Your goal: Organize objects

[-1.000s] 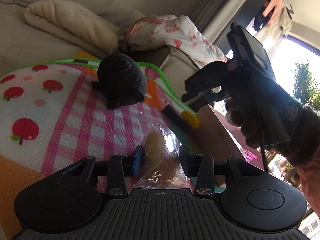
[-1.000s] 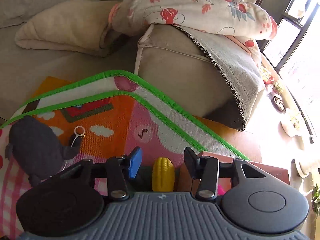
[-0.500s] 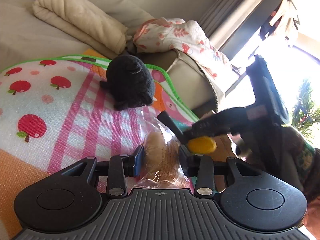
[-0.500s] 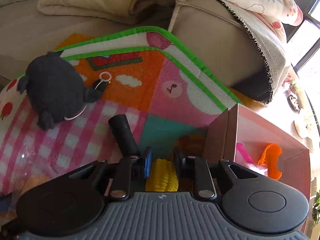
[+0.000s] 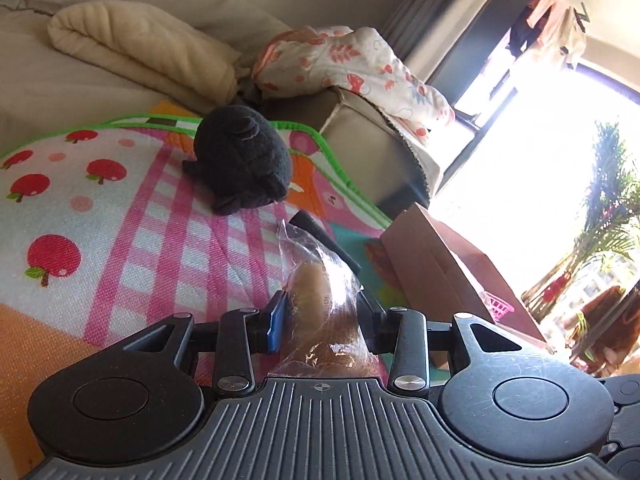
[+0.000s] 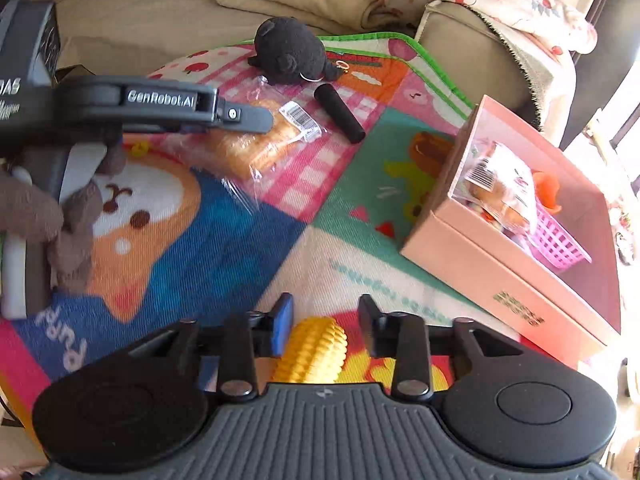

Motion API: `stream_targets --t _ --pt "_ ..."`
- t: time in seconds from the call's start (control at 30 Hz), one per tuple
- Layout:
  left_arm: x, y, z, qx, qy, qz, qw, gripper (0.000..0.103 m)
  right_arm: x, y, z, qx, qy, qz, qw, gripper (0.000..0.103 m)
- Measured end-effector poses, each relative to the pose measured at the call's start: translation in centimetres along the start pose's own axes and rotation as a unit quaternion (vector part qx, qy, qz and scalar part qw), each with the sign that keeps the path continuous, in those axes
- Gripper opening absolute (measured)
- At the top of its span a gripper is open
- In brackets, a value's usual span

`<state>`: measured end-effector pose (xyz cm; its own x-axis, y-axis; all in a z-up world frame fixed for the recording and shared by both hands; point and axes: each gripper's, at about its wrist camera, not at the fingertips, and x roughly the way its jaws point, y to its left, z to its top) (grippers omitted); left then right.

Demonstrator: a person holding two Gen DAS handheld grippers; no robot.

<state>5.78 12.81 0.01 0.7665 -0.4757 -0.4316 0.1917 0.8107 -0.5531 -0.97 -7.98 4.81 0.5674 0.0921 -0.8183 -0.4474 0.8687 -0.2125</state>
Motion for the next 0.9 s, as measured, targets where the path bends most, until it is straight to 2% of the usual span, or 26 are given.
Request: stream_targets --t 0.03,0.17,0.37,0.43,0.6,0.73,0.8,0.9 --pt "-0.2 -0.4 -0.3 -0.001 0.003 -0.002 1.0000 0.041 -0.6 -0.2 -1.2 -0.002 -0.008 -0.002 1.000 0.058" --pt "-1.0 -2.0 -1.8 -0.004 0.022 -0.016 0.9996 0.041 -2.0 -1.4 -4.4 0.021 -0.023 -0.001 1.000 0.058" --pt "-2.2 -5.0 -3.9 0.022 0.048 -0.015 0.9985 0.041 -2.1 -3.4 -6.5 0.083 -0.044 0.012 0.995 0.059" --pt "-2.9 -5.7 -4.4 0.030 0.052 -0.005 0.9982 0.041 -2.0 -3.4 -7.0 0.100 -0.059 0.015 0.993 0.065" --pt "-4.5 -6.5 -5.0 0.036 0.060 0.030 0.9971 0.041 -1.5 -3.8 -6.9 0.144 -0.094 0.043 0.984 0.079" --pt "-4.8 -6.3 -4.8 0.022 0.071 0.051 0.9959 0.041 -0.1 -4.6 -5.0 0.164 -0.104 0.068 0.979 0.081" --pt "-4.9 -6.7 -4.4 0.022 0.069 0.065 0.9952 0.040 0.5 -4.5 -4.0 0.154 -0.107 0.055 0.981 0.081" --pt "-5.1 -7.8 -3.6 0.033 0.062 0.073 0.9949 0.040 0.7 -4.5 -3.3 0.130 -0.099 0.036 0.986 0.046"
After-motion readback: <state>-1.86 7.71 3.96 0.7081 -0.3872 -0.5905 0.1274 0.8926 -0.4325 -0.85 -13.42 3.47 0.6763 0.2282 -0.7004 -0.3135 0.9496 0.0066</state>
